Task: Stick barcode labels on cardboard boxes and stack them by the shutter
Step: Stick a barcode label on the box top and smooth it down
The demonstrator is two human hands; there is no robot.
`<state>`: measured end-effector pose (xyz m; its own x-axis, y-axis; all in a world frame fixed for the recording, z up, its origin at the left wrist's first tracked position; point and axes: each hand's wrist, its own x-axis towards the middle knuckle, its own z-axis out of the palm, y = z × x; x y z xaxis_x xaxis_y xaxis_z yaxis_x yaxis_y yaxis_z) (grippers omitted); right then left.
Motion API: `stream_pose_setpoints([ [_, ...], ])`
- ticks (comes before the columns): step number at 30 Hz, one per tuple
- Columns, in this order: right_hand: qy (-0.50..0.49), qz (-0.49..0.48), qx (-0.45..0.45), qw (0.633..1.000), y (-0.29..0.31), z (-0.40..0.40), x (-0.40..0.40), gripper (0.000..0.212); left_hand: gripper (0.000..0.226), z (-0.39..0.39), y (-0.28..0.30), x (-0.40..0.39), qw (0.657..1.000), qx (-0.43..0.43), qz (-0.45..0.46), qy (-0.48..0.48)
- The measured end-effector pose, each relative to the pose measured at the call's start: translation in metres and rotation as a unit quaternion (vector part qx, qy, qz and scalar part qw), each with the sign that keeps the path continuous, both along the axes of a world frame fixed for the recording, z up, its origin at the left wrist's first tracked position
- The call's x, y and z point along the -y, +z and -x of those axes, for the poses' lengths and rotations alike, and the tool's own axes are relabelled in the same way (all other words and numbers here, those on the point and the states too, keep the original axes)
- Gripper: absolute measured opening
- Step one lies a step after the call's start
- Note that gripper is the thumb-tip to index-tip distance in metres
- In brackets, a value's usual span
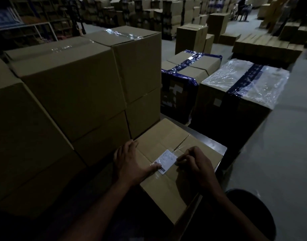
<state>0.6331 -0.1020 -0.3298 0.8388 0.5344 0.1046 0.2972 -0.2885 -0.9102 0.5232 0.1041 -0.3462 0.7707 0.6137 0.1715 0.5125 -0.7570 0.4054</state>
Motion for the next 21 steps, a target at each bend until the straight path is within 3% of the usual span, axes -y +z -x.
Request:
stream_pose_setpoints([
  [4,-0.013,0.029,0.034,0.999,0.0009,-0.0005,-0.0011,0.019,0.126,-0.0008,-0.0001,-0.0009,1.000,-0.003,0.007,0.001],
  [7,-0.004,0.008,0.019,1.000,0.0004,0.0013,-0.0013,0.010,0.124,-0.0008,-0.0004,-0.0015,1.000,0.002,0.009,0.003],
  [21,0.006,-0.002,0.019,1.000,-0.0037,-0.0018,-0.0017,0.012,0.127,0.0001,0.0001,0.0003,1.000,0.007,0.002,-0.002],
])
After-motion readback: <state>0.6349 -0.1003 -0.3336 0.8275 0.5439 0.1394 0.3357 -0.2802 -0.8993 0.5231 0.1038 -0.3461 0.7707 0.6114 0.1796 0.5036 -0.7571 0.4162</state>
